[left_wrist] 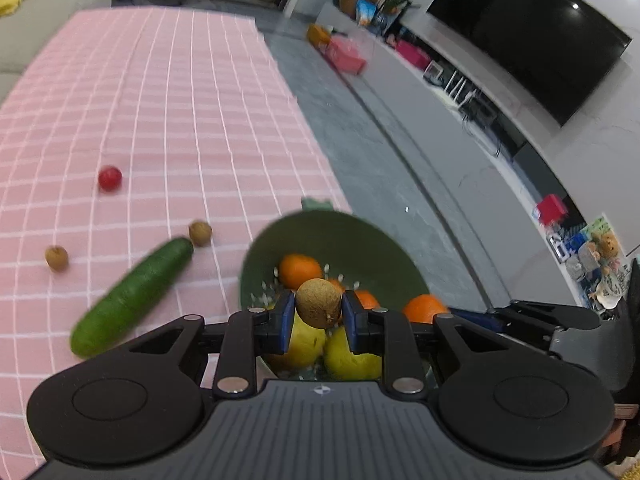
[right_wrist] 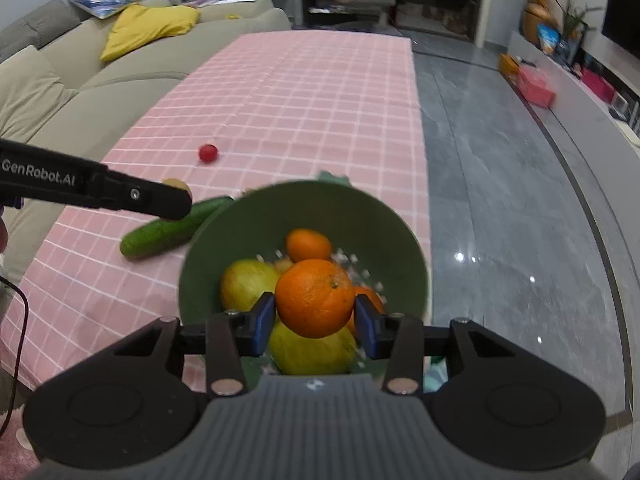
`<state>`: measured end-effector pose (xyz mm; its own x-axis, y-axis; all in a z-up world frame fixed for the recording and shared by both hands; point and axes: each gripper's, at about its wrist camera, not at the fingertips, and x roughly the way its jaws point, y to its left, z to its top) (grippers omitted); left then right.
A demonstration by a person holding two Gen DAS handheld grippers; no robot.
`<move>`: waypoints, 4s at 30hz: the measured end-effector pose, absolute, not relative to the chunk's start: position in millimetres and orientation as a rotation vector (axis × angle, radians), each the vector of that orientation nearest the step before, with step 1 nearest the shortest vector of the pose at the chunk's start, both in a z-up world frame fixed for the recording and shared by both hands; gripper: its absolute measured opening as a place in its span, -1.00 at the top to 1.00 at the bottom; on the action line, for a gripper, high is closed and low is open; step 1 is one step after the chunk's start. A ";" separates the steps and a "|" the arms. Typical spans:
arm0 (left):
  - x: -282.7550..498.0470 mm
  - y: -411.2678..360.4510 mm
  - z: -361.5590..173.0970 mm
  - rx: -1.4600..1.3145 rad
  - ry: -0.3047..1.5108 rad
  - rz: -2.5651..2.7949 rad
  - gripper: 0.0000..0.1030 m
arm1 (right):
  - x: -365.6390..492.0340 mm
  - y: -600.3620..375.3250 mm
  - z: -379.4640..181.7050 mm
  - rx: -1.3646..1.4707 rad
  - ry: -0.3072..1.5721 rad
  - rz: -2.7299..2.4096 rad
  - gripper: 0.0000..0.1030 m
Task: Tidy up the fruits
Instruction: 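Carry the kiwi and tangerine into the colander and open both tools, then move both tools back toward the last kiwis beside the cucumber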
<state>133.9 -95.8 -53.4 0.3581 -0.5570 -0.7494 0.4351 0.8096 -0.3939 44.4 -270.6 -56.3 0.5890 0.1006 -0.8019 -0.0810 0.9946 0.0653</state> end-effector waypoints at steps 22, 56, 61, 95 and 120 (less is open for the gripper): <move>166.5 -150.5 -99.1 0.097 1.068 -0.606 0.45 | 104.8 -291.3 -99.4 0.149 0.957 0.037 0.22; 170.1 -147.3 -102.8 0.115 1.073 -0.608 0.14 | 126.0 -295.4 -119.7 0.159 0.952 0.001 0.02; 165.3 -143.5 -93.6 0.117 1.053 -0.609 0.03 | 120.5 -294.7 -111.8 0.155 0.933 -0.003 -0.03; 155.9 30.0 -47.1 -0.087 0.944 -0.254 0.00 | 109.2 -181.1 -55.3 0.043 0.870 0.216 0.11; 219.8 45.4 -100.2 -0.289 0.960 -0.176 -0.07 | 226.2 -165.5 -97.8 0.054 0.955 0.247 0.19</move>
